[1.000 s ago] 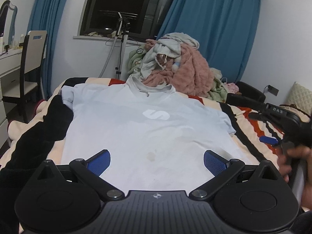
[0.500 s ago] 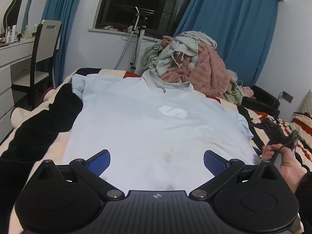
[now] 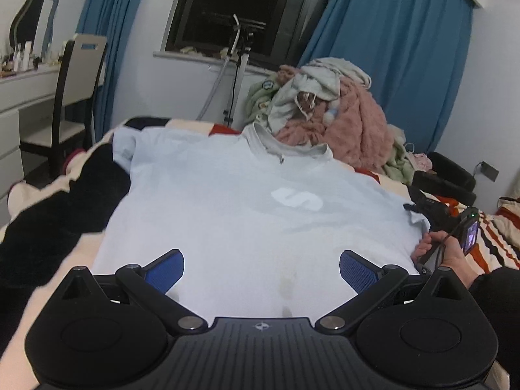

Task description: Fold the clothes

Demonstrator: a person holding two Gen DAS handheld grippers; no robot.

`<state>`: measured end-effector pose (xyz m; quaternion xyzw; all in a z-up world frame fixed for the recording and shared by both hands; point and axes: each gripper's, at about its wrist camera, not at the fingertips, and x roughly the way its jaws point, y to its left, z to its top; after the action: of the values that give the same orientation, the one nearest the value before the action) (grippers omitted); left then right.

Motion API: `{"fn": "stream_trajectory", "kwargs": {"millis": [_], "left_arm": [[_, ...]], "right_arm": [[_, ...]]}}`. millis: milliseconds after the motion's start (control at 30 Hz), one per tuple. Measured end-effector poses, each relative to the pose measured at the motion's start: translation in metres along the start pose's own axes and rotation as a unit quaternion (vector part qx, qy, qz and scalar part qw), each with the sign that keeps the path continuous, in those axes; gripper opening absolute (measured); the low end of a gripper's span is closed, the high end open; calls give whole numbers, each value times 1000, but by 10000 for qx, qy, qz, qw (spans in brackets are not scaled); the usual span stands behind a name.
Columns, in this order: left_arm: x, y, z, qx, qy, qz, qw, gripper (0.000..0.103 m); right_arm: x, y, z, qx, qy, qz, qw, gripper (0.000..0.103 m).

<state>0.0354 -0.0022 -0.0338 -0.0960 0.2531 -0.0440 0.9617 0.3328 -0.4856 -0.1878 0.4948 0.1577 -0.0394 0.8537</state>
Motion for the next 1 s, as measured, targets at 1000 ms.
{"fn": "stream_trajectory", "kwargs": {"millis": [1000], "left_arm": [[-31,90,23,-317,-213,621,9973,103]], "right_arm": [[57,294,-313,-6228,-57,-1072,7750,5]]}}
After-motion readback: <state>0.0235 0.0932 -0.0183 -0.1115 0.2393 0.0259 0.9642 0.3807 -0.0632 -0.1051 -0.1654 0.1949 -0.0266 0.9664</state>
